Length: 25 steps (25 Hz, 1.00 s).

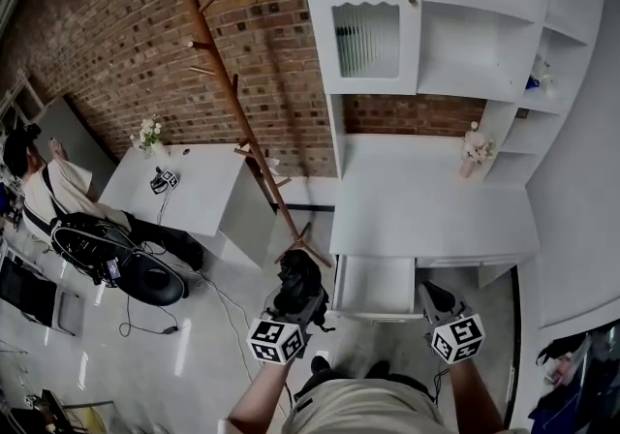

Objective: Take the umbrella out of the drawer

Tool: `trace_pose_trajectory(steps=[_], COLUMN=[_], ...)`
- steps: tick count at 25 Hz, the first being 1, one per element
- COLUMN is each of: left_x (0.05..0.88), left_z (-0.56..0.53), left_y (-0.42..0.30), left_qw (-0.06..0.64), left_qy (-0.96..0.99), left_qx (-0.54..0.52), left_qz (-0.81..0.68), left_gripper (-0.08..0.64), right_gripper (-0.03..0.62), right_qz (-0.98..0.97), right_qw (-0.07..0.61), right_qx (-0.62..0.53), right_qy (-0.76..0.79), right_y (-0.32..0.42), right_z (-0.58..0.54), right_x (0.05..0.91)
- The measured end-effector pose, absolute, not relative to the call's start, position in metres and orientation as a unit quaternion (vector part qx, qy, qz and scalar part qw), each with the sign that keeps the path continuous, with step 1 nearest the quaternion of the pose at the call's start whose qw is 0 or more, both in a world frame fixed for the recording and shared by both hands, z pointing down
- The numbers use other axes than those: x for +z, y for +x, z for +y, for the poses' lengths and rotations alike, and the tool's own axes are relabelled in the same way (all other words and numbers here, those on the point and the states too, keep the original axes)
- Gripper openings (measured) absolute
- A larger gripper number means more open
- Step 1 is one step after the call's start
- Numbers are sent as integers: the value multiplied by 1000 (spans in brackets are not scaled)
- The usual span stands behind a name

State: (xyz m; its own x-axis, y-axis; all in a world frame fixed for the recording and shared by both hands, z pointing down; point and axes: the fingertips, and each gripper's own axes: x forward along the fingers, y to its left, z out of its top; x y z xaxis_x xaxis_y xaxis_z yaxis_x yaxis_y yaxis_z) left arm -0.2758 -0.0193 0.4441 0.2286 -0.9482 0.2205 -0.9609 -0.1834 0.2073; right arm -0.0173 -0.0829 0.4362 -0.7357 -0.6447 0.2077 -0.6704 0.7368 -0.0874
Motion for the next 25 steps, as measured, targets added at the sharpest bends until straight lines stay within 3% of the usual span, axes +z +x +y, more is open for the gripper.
trace_pose_trajectory(steps=[12, 25], left_x=[420, 420], left_z=[-12, -12], left_y=[-341, -349], left_qw=[120, 113], left_qy=[774, 779], left_qx=[14, 14], left_qz=[-621, -616], left_gripper=[267, 267], right_gripper=[34, 32], right_qz=[-903, -899], right_qw=[64, 57], right_qx=[61, 40], right_qy=[420, 433], right_y=[-33, -33], right_z=[-82, -74], right_x=[405, 391])
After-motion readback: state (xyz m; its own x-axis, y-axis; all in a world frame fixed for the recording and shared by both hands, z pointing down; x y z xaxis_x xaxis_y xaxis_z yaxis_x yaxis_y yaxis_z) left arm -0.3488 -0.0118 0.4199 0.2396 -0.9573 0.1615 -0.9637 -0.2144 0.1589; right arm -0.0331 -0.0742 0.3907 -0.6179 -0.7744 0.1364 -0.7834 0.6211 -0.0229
